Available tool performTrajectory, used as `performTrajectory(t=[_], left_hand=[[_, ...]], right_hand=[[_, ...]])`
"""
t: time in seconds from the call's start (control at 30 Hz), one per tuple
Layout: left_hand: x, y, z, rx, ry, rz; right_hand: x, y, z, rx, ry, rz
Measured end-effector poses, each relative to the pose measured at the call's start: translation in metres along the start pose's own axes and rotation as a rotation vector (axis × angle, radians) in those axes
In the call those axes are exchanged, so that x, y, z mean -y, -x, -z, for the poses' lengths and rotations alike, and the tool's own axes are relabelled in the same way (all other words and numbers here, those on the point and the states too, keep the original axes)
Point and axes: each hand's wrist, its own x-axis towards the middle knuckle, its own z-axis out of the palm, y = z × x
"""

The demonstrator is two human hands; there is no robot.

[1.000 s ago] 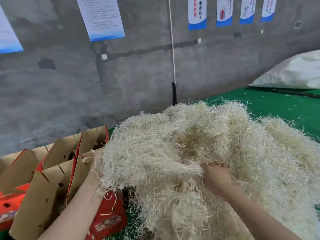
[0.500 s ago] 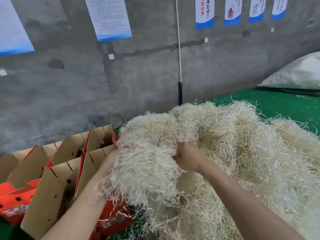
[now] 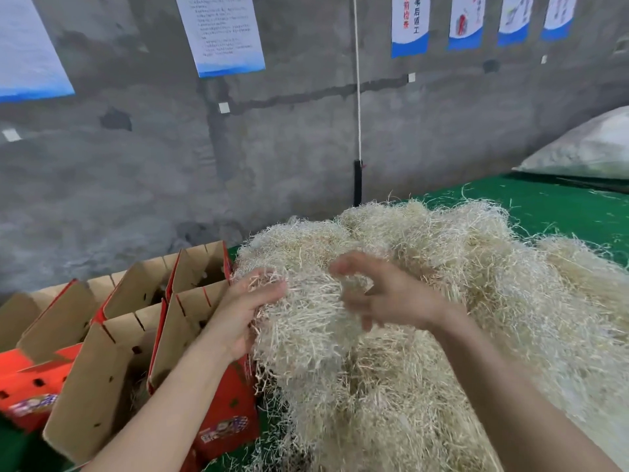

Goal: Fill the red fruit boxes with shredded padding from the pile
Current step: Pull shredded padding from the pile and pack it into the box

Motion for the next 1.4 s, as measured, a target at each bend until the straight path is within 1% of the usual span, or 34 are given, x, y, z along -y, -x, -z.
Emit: performTrajectory(t=[0.03, 0.07, 0.13, 0.2, 0.23, 0.3, 0.37, 0.47, 0.53, 0.57, 0.6, 0.63, 0.67, 0.7, 0.73, 0.77, 0.83, 0.87, 0.9, 0.93, 1.0, 1.03, 1.07, 1.1, 1.17, 1.23, 1.27, 1.3, 1.33, 1.4], left_hand=[[-0.003, 0.0, -0.003, 0.001, -0.009, -0.029], [-0.007, -0.002, -0.002, -0.008, 0.02, -0.06], [-0.015, -0.004, 0.003, -0.055, 0.115, -0.119], [-0.02, -0.005, 0.011, -0.103, 0.139, -0.168], [-0.021, -0.003, 0.014, -0.113, 0.127, -0.171], [-0.018, -0.001, 0.017, -0.116, 0.135, -0.144], [-0.016, 0.0, 0.017, -0.07, 0.176, -0.118], [-0.016, -0.002, 0.011, -0.004, 0.186, -0.139], [-0.018, -0.001, 0.003, 0.024, 0.203, -0.161], [-0.021, 0.0, 0.0, 0.039, 0.232, -0.177], [-0.024, 0.001, -0.004, 0.052, 0.271, -0.188], [-0.027, 0.002, -0.006, 0.067, 0.307, -0.188], [-0.032, 0.005, -0.006, 0.077, 0.335, -0.188], [-0.036, 0.006, -0.004, 0.077, 0.331, -0.2], [-0.039, 0.007, -0.001, 0.062, 0.278, -0.227], [-0.04, 0.006, 0.004, 0.038, 0.148, -0.268], [-0.035, 0.004, 0.011, 0.0, -0.301, -0.305], [-0.03, 0.003, 0.01, 0.052, -0.53, -0.279], [-0.025, 0.004, 0.004, 0.138, -0.743, -0.208], [-0.015, 0.004, -0.006, 0.232, -0.981, -0.13], [0.013, 0.001, -0.028, 0.315, -1.495, -0.107], [0.026, -0.003, -0.037, 0.312, -1.668, -0.13], [0.03, -0.005, -0.043, 0.218, -1.727, -0.193], [0.027, -0.009, -0.043, 0.101, -1.701, -0.257], [0.017, -0.02, -0.035, -0.105, -1.497, -0.357], [-0.003, -0.027, -0.03, -0.282, -1.107, -0.478], [-0.013, -0.028, -0.03, -0.339, -0.886, -0.495], [-0.02, -0.03, -0.031, -0.383, -0.678, -0.47], [-0.027, -0.032, -0.029, -0.425, -0.467, -0.408], [-0.044, -0.036, -0.02, -0.499, -0.101, -0.245]], right_hand=[[-0.003, -0.007, -0.014, -0.004, 0.042, -0.037], [-0.01, -0.012, -0.025, -0.014, 0.169, -0.094], [-0.041, -0.012, -0.039, -0.035, 0.444, -0.268], [-0.074, -0.003, -0.038, -0.064, 0.539, -0.449], [-0.084, 0.002, -0.034, -0.051, 0.533, -0.509], [-0.082, 0.008, -0.019, 0.007, 0.449, -0.516], [-0.057, 0.013, -0.001, 0.053, 0.36, -0.417], [-0.009, 0.016, 0.022, 0.078, 0.371, -0.204], [0.015, 0.009, 0.012, 0.173, 0.267, -0.113], [0.02, 0.002, -0.001, 0.254, 0.171, -0.126], [0.02, -0.004, -0.019, 0.339, 0.087, -0.173], [0.015, -0.009, -0.036, 0.394, 0.054, -0.242], [0.005, -0.012, -0.051, 0.392, 0.084, -0.328], [-0.009, -0.014, -0.059, 0.327, 0.146, -0.414], [-0.023, -0.014, -0.061, 0.207, 0.224, -0.464], [-0.035, -0.014, -0.058, 0.077, 0.287, -0.484], [-0.048, -0.014, -0.048, -0.139, 0.304, -0.463], [-0.046, -0.016, -0.043, -0.214, 0.264, -0.438], [-0.041, -0.019, -0.041, -0.276, 0.236, -0.403], [-0.034, -0.021, -0.042, -0.317, 0.22, -0.361], [-0.021, -0.024, -0.046, -0.371, 0.199, -0.263], [-0.018, -0.026, -0.047, -0.393, 0.199, -0.221], [-0.016, -0.026, -0.047, -0.415, 0.213, -0.189], [-0.018, -0.025, -0.045, -0.422, 0.24, -0.178], [-0.029, -0.022, -0.039, -0.409, 0.31, -0.21], [-0.046, -0.02, -0.037, -0.385, 0.419, -0.281], [-0.058, -0.018, -0.039, -0.364, 0.486, -0.324], [-0.073, -0.016, -0.042, -0.331, 0.522, -0.384], [-0.087, -0.009, -0.045, -0.292, 0.529, -0.455], [-0.112, 0.006, -0.051, -0.205, 0.551, -0.613]])
